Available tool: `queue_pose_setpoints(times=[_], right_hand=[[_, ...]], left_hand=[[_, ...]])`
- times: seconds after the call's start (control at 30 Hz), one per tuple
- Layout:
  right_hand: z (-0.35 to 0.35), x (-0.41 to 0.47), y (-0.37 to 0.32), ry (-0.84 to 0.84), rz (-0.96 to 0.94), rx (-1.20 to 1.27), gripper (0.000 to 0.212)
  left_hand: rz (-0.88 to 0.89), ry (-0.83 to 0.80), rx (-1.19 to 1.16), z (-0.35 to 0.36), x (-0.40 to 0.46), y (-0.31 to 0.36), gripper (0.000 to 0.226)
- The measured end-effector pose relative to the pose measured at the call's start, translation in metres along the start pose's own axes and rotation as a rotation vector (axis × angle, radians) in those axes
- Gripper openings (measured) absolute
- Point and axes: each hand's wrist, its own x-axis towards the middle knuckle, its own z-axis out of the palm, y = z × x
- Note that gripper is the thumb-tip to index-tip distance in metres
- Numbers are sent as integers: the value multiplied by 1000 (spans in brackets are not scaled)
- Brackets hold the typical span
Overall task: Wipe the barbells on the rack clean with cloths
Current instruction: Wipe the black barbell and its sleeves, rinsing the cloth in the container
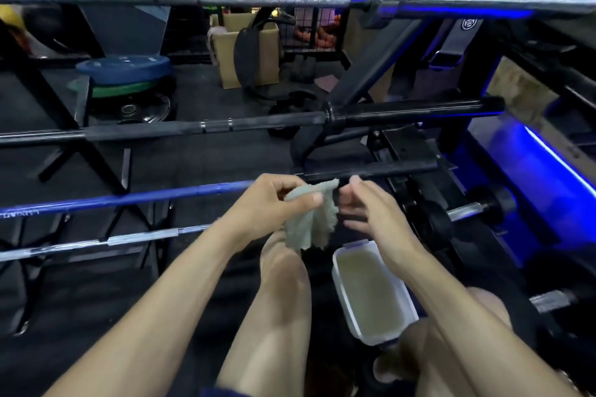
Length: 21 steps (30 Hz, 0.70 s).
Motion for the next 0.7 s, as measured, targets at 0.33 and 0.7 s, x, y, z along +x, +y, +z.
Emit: queue_pose_setpoints(times=[0.33,0.7], right_hand=[[-1,-29,-24,-197,-147,193,52],[-20,-45,-38,-112,-351,85,39]], left_hand=[[-22,-103,-203,-3,-30,28,23],[71,9,-264,0,-34,44,17]])
